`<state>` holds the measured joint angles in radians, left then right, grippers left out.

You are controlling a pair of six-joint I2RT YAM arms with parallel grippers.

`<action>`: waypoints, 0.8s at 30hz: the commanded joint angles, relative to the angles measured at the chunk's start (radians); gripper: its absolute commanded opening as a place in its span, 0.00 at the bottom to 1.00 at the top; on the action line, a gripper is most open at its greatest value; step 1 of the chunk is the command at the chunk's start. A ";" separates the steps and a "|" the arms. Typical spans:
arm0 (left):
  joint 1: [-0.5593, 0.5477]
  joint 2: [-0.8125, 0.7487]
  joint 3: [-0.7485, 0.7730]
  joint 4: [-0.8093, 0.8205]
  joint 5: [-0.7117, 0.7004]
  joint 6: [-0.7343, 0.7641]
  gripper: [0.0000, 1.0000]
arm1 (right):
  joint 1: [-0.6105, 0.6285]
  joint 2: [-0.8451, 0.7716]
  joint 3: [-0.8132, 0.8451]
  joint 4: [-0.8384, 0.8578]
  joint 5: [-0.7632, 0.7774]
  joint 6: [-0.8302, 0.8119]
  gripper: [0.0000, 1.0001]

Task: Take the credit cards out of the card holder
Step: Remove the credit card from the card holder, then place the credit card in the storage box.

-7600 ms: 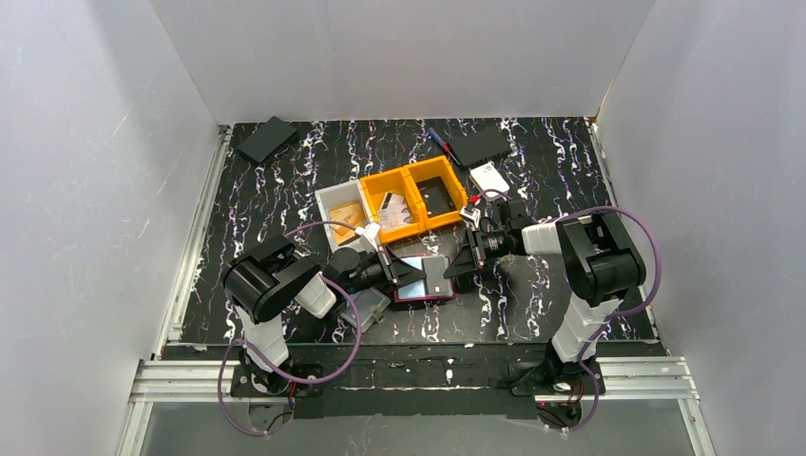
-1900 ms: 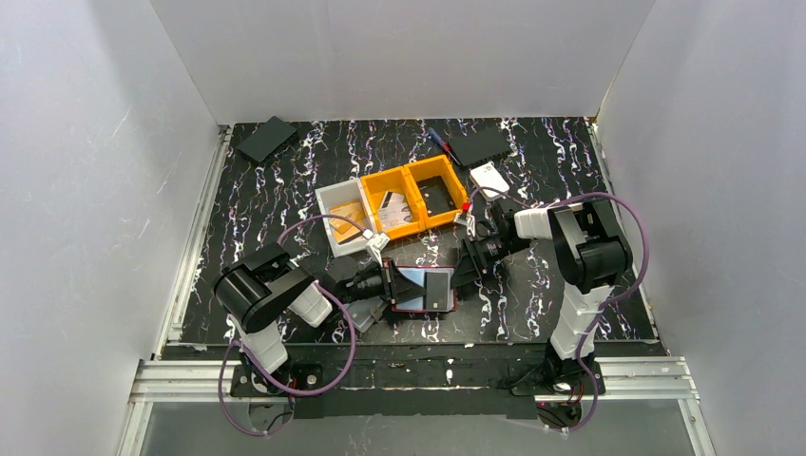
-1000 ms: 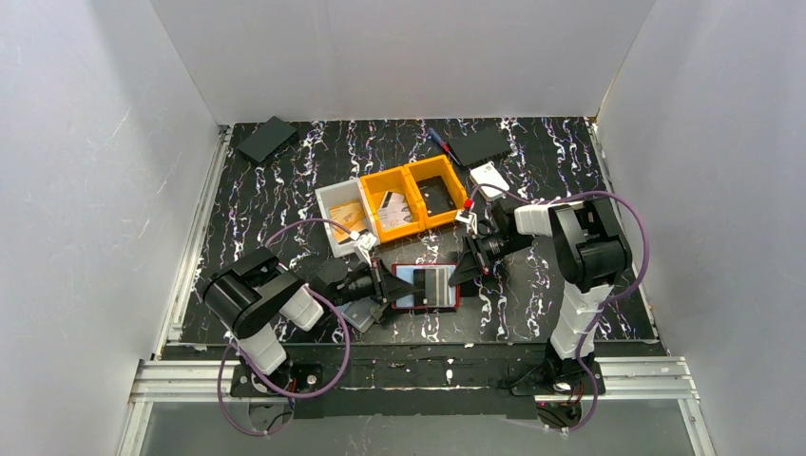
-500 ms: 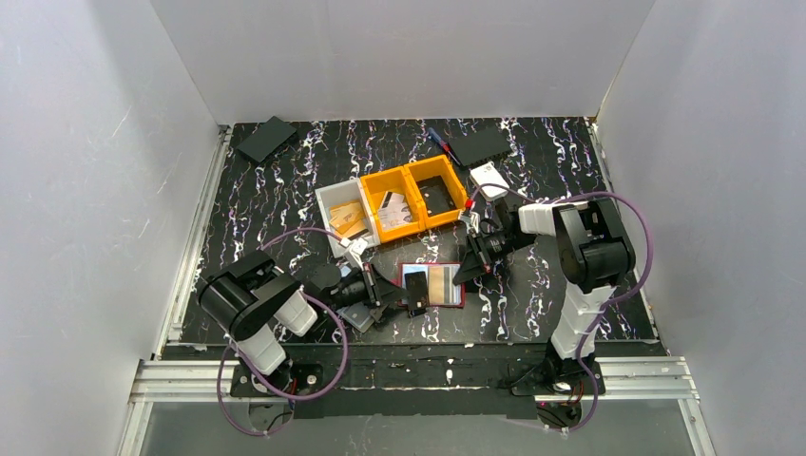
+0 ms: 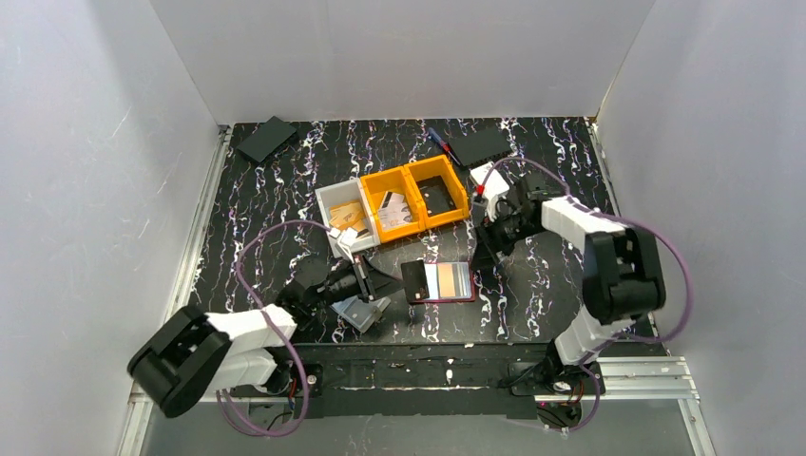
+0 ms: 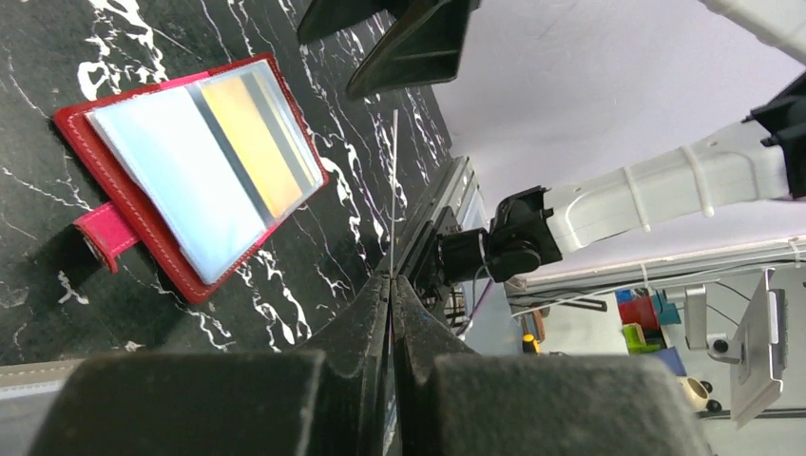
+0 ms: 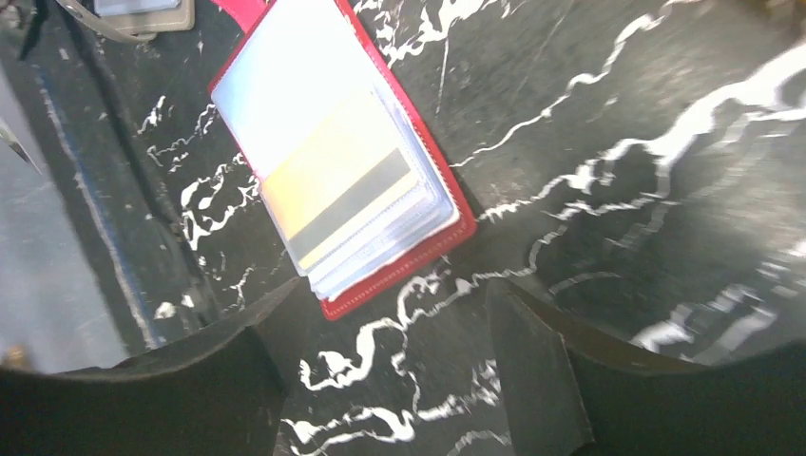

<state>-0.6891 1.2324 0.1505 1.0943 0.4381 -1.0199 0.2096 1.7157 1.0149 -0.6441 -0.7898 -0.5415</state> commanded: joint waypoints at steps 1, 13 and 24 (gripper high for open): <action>0.004 -0.156 0.130 -0.413 0.057 0.114 0.00 | -0.021 -0.174 -0.038 0.044 0.044 -0.052 0.79; 0.009 -0.199 0.791 -1.614 -0.084 0.754 0.00 | -0.019 -0.238 -0.024 -0.111 -0.212 -0.281 0.83; 0.017 0.066 1.076 -1.758 0.040 0.950 0.00 | -0.017 -0.322 -0.031 -0.146 -0.299 -0.523 0.87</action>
<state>-0.6788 1.2308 1.1320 -0.5785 0.3691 -0.1661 0.1864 1.4277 0.9657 -0.7189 -0.9894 -0.8581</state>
